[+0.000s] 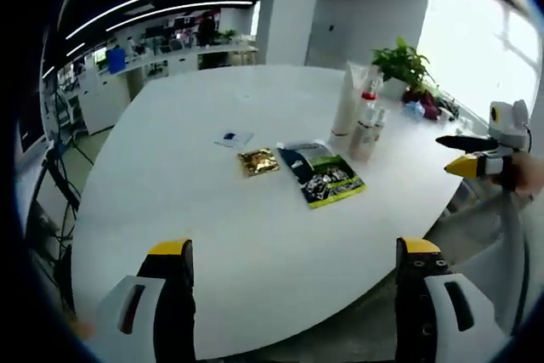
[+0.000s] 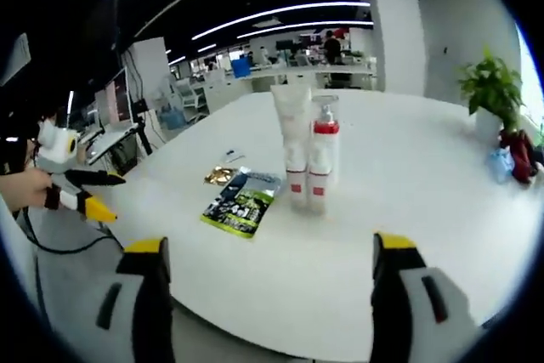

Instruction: Arrange the skincare products in the storage area until every visible bottle or jar stands upright without overlapping.

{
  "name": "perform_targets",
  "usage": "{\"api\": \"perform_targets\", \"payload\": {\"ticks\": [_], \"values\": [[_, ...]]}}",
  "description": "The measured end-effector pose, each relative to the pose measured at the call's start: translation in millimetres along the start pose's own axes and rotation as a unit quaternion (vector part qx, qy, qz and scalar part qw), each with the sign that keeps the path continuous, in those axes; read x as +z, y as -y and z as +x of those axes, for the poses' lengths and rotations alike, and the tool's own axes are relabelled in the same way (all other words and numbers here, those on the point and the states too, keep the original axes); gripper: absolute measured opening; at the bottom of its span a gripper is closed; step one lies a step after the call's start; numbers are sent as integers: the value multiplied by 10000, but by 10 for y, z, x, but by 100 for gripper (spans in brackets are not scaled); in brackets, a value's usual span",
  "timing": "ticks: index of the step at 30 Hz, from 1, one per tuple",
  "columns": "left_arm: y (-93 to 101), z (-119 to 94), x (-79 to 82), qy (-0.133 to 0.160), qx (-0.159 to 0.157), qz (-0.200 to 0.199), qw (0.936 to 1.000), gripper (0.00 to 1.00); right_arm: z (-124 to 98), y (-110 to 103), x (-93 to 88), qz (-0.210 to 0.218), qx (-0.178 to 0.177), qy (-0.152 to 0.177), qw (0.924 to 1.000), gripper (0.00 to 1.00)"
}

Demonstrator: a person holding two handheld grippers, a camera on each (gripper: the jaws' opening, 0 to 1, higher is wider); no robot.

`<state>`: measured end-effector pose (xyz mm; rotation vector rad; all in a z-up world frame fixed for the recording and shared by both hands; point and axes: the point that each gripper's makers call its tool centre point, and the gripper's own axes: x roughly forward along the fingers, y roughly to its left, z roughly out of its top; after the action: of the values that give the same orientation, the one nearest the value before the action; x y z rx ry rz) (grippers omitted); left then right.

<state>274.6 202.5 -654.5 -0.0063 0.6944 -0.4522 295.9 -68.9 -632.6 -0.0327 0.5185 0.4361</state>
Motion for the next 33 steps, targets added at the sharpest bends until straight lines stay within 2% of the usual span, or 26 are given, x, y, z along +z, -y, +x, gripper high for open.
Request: {"api": "perform_targets", "payload": {"ticks": [3,5,11,16,28,33], "values": [[-49,3,-18,-2,-58,38,10000,97,-13,93,-26,159,-163,21,9997,100],[-80,6,-26,-18,-109,106,9999,97,-37,133,13,182,-263,148,9994,100],[-182,70,41,-91,-188,362,9991,97,-34,128,30,62,-328,171,9993,100],[-203,140,130,-150,-227,542,9982,97,-23,128,18,107,-291,131,9994,99],[-403,489,368,-363,-97,914,9951,97,43,6,-44,-119,19,-90,9999,97],[-497,645,439,-506,-45,1073,9929,97,40,-5,-39,-131,61,-66,9999,97]]}}
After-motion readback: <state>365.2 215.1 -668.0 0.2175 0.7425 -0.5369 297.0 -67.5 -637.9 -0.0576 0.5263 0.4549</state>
